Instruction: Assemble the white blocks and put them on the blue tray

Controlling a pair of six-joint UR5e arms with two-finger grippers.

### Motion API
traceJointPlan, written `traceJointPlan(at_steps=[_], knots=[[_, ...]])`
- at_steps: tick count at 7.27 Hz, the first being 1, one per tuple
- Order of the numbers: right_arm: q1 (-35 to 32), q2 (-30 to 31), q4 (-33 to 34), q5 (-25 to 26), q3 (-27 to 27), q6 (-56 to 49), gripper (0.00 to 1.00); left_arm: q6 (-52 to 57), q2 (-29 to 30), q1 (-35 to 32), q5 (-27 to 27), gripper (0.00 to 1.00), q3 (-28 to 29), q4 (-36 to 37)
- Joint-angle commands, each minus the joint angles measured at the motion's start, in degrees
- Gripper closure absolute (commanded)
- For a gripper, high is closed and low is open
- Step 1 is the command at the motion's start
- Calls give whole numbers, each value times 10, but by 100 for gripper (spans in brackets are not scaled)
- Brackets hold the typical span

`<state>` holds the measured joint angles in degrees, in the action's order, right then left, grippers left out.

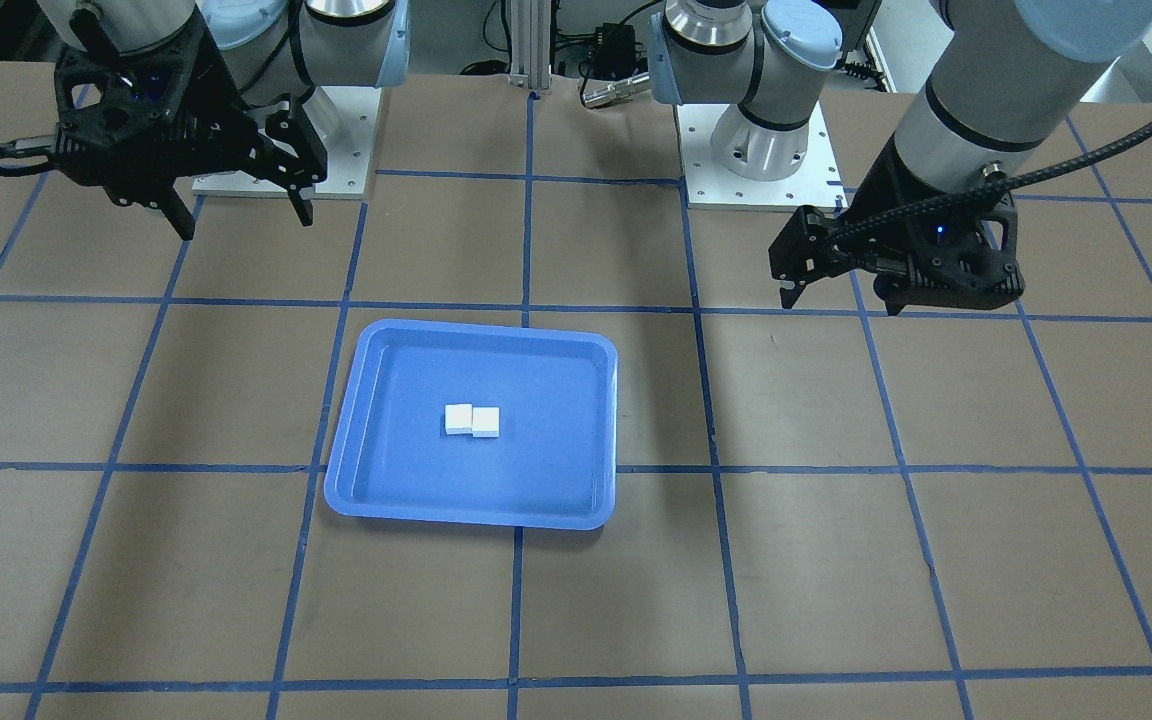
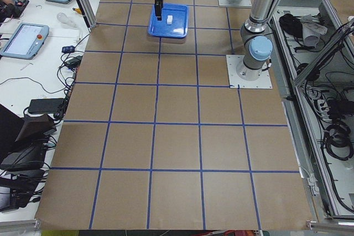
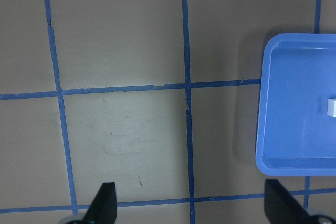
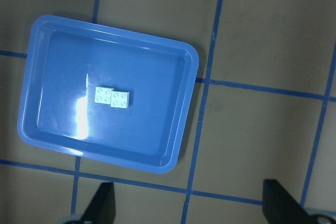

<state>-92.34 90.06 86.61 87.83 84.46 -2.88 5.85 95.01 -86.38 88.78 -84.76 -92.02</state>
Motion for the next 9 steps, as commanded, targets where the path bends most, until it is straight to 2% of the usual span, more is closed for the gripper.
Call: traceJointPlan(at_steps=[1,5,7,9], knots=[[-36,-48,-28,35,-59,108,0,2,-1,0,1,0,-1,-1],[-30,-59,-20,34,-54,94,0,1,-10,3,7,0,3,-1],[-18,-63,-30,30,-38,19,0,1,-10,3,8,0,2,-1],[-16,-59,-23,33,-25,19,0,1,-9,4,8,0,2,0]])
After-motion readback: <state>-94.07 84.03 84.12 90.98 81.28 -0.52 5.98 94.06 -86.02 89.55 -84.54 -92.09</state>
